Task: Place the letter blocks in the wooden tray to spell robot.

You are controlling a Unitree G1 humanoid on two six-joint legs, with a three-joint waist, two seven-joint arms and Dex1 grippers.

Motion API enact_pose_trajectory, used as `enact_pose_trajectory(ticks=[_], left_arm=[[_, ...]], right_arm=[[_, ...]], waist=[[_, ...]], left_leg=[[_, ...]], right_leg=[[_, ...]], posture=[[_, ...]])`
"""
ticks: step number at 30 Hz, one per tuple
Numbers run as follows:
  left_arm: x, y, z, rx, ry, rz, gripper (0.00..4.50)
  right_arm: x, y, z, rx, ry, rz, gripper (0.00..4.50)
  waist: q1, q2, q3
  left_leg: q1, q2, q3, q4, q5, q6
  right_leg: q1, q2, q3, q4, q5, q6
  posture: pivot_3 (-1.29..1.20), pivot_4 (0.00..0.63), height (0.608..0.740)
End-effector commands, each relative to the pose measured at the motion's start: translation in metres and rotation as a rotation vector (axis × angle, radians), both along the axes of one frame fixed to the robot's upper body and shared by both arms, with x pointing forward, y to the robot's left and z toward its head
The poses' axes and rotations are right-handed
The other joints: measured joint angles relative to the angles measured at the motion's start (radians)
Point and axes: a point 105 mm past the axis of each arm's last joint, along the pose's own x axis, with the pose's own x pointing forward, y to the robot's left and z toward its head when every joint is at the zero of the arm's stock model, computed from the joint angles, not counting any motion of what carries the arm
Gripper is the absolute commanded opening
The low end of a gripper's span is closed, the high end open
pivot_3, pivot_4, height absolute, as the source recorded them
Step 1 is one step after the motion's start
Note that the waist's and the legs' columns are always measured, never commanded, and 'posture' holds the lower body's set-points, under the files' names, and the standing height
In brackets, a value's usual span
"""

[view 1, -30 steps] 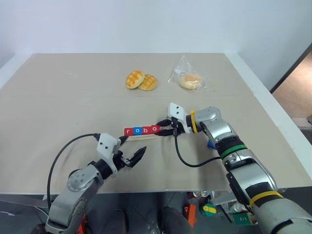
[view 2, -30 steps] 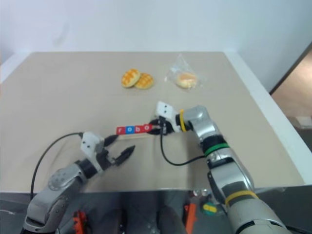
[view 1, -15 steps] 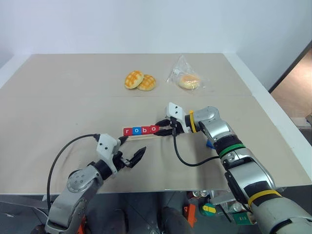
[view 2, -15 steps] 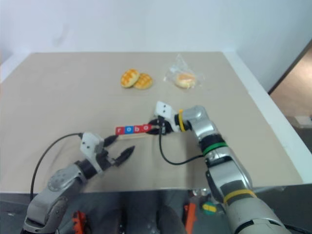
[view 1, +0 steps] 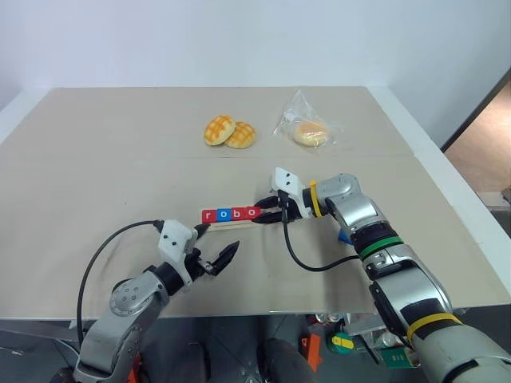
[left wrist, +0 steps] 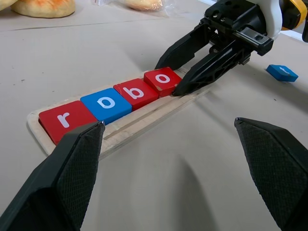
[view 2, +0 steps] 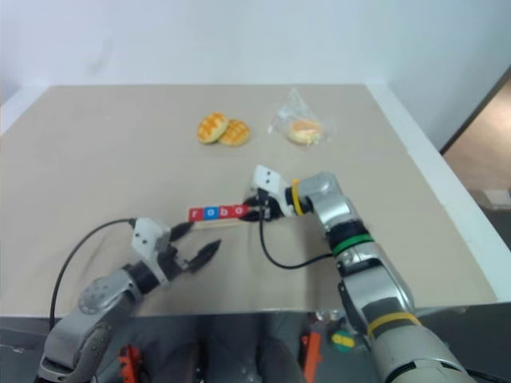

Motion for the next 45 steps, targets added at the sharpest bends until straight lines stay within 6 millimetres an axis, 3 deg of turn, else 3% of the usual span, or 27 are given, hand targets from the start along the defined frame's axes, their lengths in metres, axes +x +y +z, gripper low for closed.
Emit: enact_pose_trajectory(ticks=[1,10,16,18,20,25,31,37,41,45], left_arm=[[0.001,-0.002,0.012,0.002,-0.048,-0.013,4.50],[0.003,-0.002,0.014,0.005,-0.054,-0.015,4.50],[0.003,-0.001,0.016,0.007,-0.059,-0.018,4.50],[0.003,-0.001,0.017,0.003,-0.059,-0.019,4.50],[0.003,-0.001,0.017,0.002,-0.058,-0.019,4.50],[0.003,-0.001,0.017,0.003,-0.057,-0.019,4.50],[0.002,0.000,0.017,0.010,-0.054,-0.020,4.50],[0.002,0.000,0.017,0.016,-0.056,-0.025,4.50],[0.002,-0.001,0.017,0.017,-0.060,-0.034,4.50],[0.001,-0.002,0.018,0.024,-0.065,-0.047,4.50]], right_arm=[[0.001,-0.003,-0.001,0.006,0.027,-0.046,1.68],[0.004,-0.007,0.003,0.016,0.020,-0.066,1.68],[0.006,-0.005,0.008,0.030,0.014,-0.068,3.34],[0.006,-0.005,0.009,0.032,0.014,-0.067,4.10],[0.005,-0.005,0.009,0.031,0.015,-0.066,4.40],[0.007,-0.004,0.013,0.052,0.003,-0.071,4.40],[0.004,0.000,0.036,0.141,-0.016,-0.083,4.40],[0.001,-0.008,0.050,0.190,-0.047,-0.128,4.40],[0.012,-0.020,0.056,0.231,-0.072,-0.225,4.40],[0.025,-0.029,0.052,0.250,-0.088,-0.326,3.40]], waist=[[0.000,0.000,0.000],[0.000,0.000,0.000],[0.001,0.000,0.000],[0.001,0.000,0.000],[0.001,0.000,0.000],[0.001,0.000,0.000],[0.001,0.000,0.000],[0.003,0.000,0.000],[0.005,0.000,0.000],[0.005,0.000,0.000]], left_leg=[[0.000,0.000,0.000,0.000,0.000,0.000],[0.000,0.000,0.000,0.001,0.000,0.000],[-0.001,0.000,0.000,0.002,0.000,0.000],[-0.001,0.000,0.000,0.002,0.000,0.000],[-0.001,0.000,0.000,0.001,0.000,0.000],[-0.001,0.000,0.000,0.001,0.000,0.000],[-0.001,0.000,0.000,0.001,0.000,0.000],[-0.002,-0.001,0.000,0.001,0.000,0.000],[-0.002,-0.001,0.000,0.001,0.000,0.000],[-0.002,-0.001,0.000,0.001,0.000,0.000]], right_leg=[[0.000,0.000,0.000,0.000,0.000,0.000],[0.000,0.000,0.000,0.000,0.001,0.001],[0.000,0.000,0.000,0.000,0.001,0.002],[0.000,0.000,0.000,0.000,0.001,0.002],[-0.001,0.000,0.000,0.000,0.001,0.002],[0.000,0.000,0.000,0.000,0.001,0.002],[-0.001,0.000,0.000,0.000,0.001,0.002],[-0.001,-0.001,0.000,0.000,0.000,0.003],[-0.001,-0.001,0.000,0.000,-0.001,0.003],[-0.001,-0.001,0.000,0.000,-0.001,0.003]], posture=[[0.00,0.150,0.740],[0.00,0.150,0.740],[0.00,0.150,0.740],[0.00,0.150,0.740],[0.00,0.150,0.740],[0.00,0.150,0.740],[0.00,0.150,0.740],[0.00,0.150,0.740],[0.00,0.150,0.740],[0.00,0.150,0.740]])
